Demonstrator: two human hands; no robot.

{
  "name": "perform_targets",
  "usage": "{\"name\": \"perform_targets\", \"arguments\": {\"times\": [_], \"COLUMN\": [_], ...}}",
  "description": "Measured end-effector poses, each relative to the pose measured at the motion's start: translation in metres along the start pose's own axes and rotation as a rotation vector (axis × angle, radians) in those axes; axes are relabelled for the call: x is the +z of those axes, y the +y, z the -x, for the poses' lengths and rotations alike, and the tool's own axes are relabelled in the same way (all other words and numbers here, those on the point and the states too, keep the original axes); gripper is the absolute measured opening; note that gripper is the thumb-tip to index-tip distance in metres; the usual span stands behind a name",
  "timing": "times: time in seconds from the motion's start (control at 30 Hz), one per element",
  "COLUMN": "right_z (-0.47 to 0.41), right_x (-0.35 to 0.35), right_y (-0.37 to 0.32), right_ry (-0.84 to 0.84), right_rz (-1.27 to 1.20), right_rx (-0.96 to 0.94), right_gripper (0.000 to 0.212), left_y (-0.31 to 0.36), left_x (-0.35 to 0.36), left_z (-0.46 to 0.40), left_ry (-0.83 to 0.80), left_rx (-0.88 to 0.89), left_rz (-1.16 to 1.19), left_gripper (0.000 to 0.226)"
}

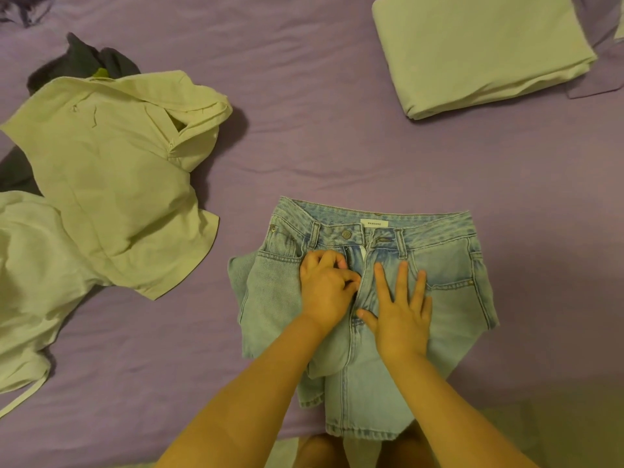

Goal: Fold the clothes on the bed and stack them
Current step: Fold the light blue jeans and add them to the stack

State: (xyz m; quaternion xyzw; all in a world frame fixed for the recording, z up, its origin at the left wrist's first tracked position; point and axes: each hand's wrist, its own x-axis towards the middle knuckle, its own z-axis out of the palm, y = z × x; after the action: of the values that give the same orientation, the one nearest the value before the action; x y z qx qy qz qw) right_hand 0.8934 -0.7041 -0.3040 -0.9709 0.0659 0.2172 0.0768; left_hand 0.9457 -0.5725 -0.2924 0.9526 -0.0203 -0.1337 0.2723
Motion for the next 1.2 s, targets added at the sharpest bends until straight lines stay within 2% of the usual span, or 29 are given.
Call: {"name": "perform_targets", "arguments": {"times": [0.1, 0.2, 0.33, 0.43, 0.5, 0.6, 0.67, 0.87, 0.97, 1.07, 1.2], "right_z": [0.000, 0.001, 0.015, 0.025, 0.029, 0.030, 0.029, 0.027, 0.027, 0.029, 0.028], "right_x": [-0.004, -0.006, 0.002, 0.008, 0.012, 0.017, 0.017, 0.020, 0.020, 0.021, 0.025], "right_y": [0.002, 0.008, 0.001, -0.001, 0.001, 0.004, 0.006, 0.014, 0.011, 0.013, 0.015], "right_ry": [0.050, 0.117, 0.099, 0.019, 0.024, 0.028, 0.035, 0.078, 0.034, -0.020, -0.046], "right_rz": [0.024, 0.010, -0.112, -0.103, -0.074, -0.084, -0.103, -0.100, -0.047, -0.019, -0.024], "right_rx": [-0.056, -0.221, -0.167, -0.131, -0.158, -0.197, -0.206, -0.303, -0.287, -0.279, -0.283], "right_gripper": [0.109, 0.099, 0.067, 0.065, 0.062, 0.059, 0.060, 0.063, 0.062, 0.053, 0.053], "left_y": [-0.002, -0.002, 0.001, -0.002, -0.005, -0.004, -0.004, -0.004, -0.004, -0.004, -0.002], "left_x": [-0.007, -0.012, -0.015, -0.016, -0.019, -0.024, -0.023, -0.019, -0.018, -0.019, -0.022], "left_z": [-0.006, -0.011, -0.012, -0.012, -0.013, -0.012, -0.012, -0.011, -0.018, -0.028, -0.042], "left_ry": [-0.055, -0.109, -0.191, -0.235, -0.283, -0.330, -0.309, -0.273, -0.282, -0.347, -0.462], "left_rx": [0.192, 0.329, 0.394, 0.381, 0.370, 0.234, 0.213, 0.269, 0.297, 0.245, 0.205], "left_rz": [-0.117, -0.157, -0.132, -0.041, -0.005, 0.028, 0.054, -0.050, -0.098, -0.084, -0.100], "left_gripper": [0.009, 0.004, 0.013, 0.012, 0.009, 0.005, 0.005, 0.002, 0.006, 0.009, 0.011]}}
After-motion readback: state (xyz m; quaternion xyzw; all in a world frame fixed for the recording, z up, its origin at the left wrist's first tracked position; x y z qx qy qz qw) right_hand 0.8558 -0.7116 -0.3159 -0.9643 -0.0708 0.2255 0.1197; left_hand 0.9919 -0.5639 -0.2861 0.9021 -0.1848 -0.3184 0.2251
